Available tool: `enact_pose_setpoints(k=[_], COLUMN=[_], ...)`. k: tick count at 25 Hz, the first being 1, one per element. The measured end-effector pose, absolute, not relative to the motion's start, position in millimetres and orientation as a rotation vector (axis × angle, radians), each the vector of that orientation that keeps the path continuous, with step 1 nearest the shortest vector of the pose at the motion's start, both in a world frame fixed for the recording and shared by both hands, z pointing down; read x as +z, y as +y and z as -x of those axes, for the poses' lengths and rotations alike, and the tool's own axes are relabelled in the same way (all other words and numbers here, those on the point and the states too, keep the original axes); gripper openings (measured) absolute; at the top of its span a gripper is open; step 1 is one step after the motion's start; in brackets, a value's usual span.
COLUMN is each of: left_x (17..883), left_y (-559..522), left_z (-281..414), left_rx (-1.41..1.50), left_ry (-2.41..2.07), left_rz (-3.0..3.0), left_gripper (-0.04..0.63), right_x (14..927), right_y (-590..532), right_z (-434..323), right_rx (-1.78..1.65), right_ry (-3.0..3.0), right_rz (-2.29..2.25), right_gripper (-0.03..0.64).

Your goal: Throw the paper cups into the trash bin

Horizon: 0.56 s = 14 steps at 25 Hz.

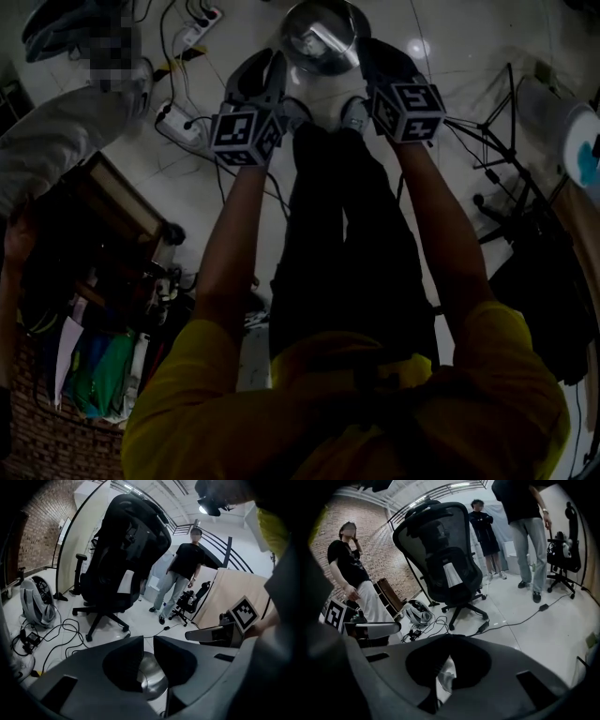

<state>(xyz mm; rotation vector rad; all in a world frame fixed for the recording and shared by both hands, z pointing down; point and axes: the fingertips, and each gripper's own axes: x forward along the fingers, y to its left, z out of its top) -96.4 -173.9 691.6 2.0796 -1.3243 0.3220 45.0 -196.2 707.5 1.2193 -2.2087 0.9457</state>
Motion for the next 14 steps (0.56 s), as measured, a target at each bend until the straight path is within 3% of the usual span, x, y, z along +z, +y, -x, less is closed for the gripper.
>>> enact_pose_setpoints(k=[8,10,14], left_x=[711,715,722], left_y=[-159,-151,-121], left_z=[95,97,101], left_rx=[0.337,0.340,0.365], left_ry=[-1.317,-1.304,-1.282], left_rz=[-2.041,-2.020,-1.958], left_gripper=[0.063,0.108,0.110], right_x=[719,722,727], right_y=[-192,-185,-154], right_z=[-30,-28,-29], right_rx=[0.937,0.946,0.974], right_ry=[-2.218,-2.204,-2.147], right_rz=[-1.174,-1.164,-1.135], right_gripper=[0.003,0.003,0.003])
